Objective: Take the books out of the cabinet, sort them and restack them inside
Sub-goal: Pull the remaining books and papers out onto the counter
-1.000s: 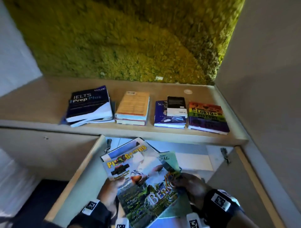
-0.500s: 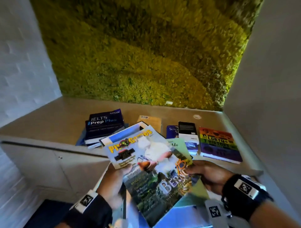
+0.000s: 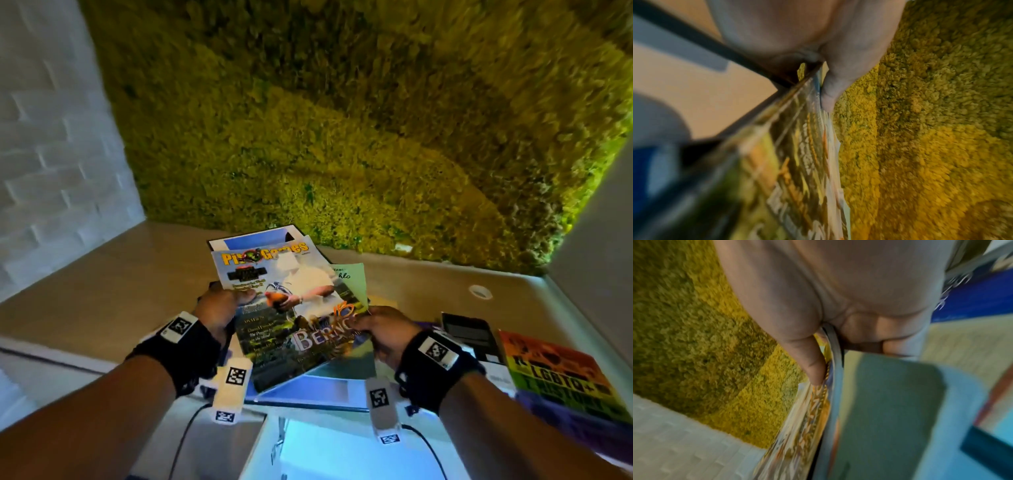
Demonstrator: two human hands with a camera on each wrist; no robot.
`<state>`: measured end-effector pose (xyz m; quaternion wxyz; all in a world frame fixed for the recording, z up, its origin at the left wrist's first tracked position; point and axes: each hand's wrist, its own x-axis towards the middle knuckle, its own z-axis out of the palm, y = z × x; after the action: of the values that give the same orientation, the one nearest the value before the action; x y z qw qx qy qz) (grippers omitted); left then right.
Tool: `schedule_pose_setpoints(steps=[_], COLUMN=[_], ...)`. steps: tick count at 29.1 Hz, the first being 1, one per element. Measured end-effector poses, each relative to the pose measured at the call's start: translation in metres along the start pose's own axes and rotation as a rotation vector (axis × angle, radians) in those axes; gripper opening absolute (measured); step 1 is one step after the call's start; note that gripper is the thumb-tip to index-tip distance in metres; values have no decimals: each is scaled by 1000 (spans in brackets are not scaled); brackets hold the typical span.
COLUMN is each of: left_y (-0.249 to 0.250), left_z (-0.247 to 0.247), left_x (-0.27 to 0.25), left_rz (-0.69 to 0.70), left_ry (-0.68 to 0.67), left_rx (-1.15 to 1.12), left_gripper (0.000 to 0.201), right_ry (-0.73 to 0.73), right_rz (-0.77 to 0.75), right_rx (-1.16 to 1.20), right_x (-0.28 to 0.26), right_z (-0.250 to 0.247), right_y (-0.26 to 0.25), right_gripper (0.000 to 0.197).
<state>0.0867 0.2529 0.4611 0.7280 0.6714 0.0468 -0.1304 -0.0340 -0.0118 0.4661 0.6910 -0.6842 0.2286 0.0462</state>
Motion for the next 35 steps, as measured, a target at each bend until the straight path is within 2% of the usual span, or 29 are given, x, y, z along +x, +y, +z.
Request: schedule_pose_setpoints(steps=[4, 6, 8, 10, 11, 12, 13, 15, 16, 18, 20, 21, 22, 24, 26, 27, 30, 32, 35], left_y=[4, 0, -14, -34, -45, -51, -57, -57, -56, -55, -65, -77, -86, -108, -133, -146, -220, -283, -369], left_z=[-34, -47, -60, -68, -70, -68, -65, -51, -47, -38, -29, -23, -13, 15, 54, 76, 128, 158, 203], left_x=[63, 86, 102, 111, 111, 108, 104, 81, 69, 40, 12, -2, -24, -71, -123, -149, -181, -176, -145], left_rz=[136, 179, 148, 101, 88, 104, 105, 137, 176, 307, 402, 425, 506, 635, 687, 649, 568, 396, 73], left_ry=[45, -30, -135, -184, -181, -163, -124, -53, -36, -25, 48, 103, 122, 35, -147, -242, -470, -589, -720], left_rx=[159, 359, 534, 662, 733, 807, 852, 875, 885, 988, 1060, 1071, 1086, 1038, 952, 897, 852, 935, 1058], left_gripper=[39, 41, 41, 57, 68, 70, 62, 38, 32, 37, 38, 36, 35, 33, 23, 19, 15, 5, 18], right_ry=[13, -18, -62, -97, -104, -106, -110, -130, -129, -124, -148, -172, -195, -218, -208, -198, -151, -86, 11], right_rz=[26, 51, 86, 79, 66, 59, 53, 61, 65, 44, 33, 35, 38, 60, 96, 124, 239, 339, 412], right_rx=[-30, -89, -211, -290, -296, -288, -278, -256, -260, -288, -286, -271, -252, -229, -224, -217, -140, -112, -124], right_x=[55, 73, 79, 81, 80, 79, 75, 64, 58, 41, 18, 4, -9, -38, -70, -84, -122, -136, -126], right_z=[44, 56, 60, 59, 57, 54, 51, 44, 38, 25, 7, -4, -17, -45, -82, -101, -155, -187, -233], right_y=[-8, -6, 0, 9, 12, 15, 16, 19, 22, 30, 44, 53, 66, 96, 139, 163, 244, 296, 375], right_gripper=[29, 31, 30, 27, 26, 24, 22, 26, 28, 21, 6, 2, 6, 9, 9, 9, 11, 17, 17])
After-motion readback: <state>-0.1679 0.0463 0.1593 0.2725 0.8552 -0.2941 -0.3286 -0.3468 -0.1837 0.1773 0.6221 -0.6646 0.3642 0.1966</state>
